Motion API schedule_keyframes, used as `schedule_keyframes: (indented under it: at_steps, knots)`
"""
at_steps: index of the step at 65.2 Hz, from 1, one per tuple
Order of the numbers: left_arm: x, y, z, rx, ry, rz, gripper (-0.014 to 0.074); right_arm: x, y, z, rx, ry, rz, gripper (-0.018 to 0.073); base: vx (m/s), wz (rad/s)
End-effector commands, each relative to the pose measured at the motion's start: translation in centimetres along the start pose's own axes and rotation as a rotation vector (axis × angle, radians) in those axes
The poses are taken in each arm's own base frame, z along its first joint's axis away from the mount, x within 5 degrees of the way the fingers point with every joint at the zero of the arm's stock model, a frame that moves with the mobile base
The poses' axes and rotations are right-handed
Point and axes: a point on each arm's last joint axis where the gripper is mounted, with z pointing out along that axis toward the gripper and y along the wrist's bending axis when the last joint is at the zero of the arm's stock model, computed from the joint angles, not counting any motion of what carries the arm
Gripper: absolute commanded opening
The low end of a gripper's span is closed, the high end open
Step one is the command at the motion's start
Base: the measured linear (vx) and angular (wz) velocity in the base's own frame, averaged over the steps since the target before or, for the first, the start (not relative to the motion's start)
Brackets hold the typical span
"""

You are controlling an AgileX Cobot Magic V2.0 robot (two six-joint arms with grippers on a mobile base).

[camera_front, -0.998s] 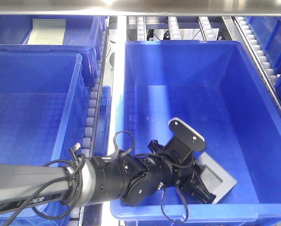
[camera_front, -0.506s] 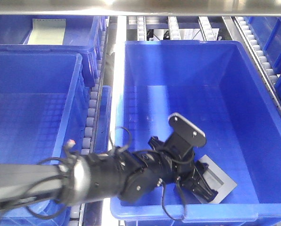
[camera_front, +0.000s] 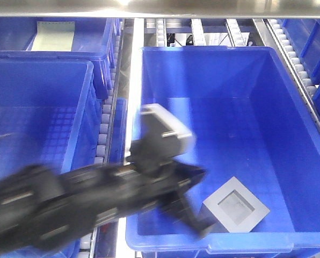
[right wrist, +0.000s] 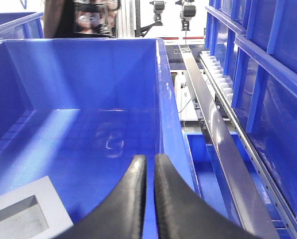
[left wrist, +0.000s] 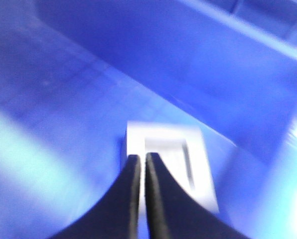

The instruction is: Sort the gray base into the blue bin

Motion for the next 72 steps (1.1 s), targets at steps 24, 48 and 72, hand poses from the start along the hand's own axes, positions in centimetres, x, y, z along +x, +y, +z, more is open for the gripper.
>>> schedule_keyframes:
  at_steps: [24, 48, 72]
  knots:
    - [5.2, 0.2, -14.0, 0.024, -0.264, -0.005, -0.0006, -0.9, 0.0, -0.1, 0.000, -0.092, -0.013, -0.0004, 0.00, 0.00]
    - [8.9, 0.1, -20.0, 0.063, -0.339, 0.007, -0.0006, -0.9, 0.0, -0.1, 0.000, -0.092, -0.013, -0.0004, 0.00, 0.00]
    - [9.6, 0.0, -21.7, 0.076, -0.366, 0.013, -0.0006, -0.9, 0.0, -0.1, 0.000, -0.092, -0.013, -0.0004, 0.00, 0.00]
